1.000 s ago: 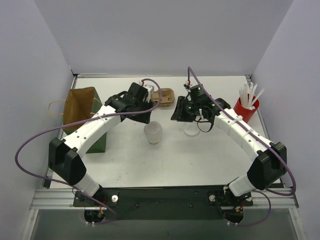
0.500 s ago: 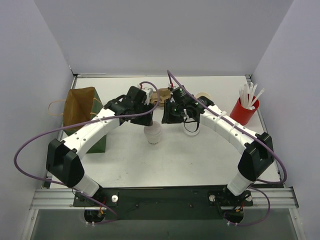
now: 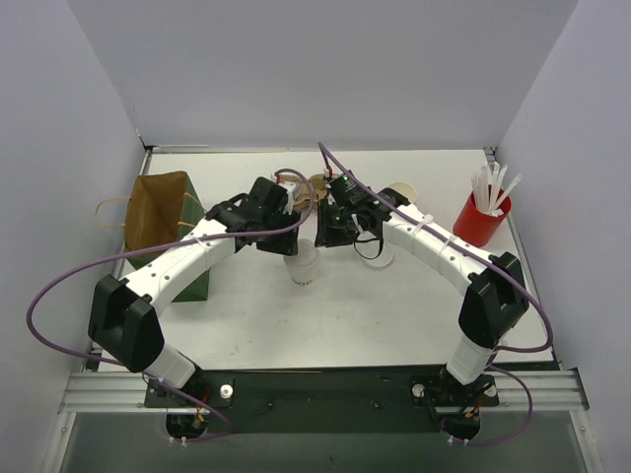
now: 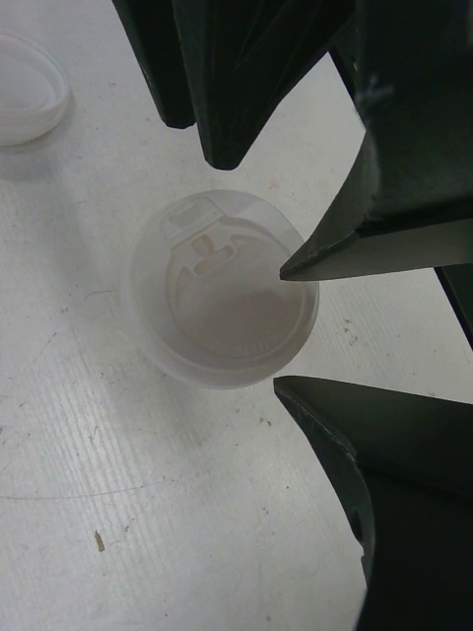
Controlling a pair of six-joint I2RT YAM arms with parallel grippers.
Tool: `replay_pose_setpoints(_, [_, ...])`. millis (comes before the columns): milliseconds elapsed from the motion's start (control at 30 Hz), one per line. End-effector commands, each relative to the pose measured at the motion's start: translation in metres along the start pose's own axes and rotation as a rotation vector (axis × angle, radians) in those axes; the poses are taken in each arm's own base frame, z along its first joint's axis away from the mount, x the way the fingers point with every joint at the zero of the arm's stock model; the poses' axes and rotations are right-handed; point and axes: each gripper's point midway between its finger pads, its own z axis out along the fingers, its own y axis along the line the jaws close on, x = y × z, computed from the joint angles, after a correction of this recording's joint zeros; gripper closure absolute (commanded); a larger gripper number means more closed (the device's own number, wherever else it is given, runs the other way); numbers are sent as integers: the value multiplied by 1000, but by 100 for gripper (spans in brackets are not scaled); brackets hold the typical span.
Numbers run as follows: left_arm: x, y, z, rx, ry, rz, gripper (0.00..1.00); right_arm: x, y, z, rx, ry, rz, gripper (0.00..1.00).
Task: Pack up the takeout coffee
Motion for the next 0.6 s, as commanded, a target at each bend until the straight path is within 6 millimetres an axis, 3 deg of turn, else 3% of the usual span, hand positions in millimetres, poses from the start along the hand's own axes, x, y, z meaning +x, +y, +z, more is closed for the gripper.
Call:
replay_pose_setpoints(0, [-19,-4,-6,20,-89,-42,47,7,5,-4,5,1,-9,74])
replay_pose_setpoints(567, [-6,0,4,13,-72,-77,51,26,8,9,-10,39,6,74])
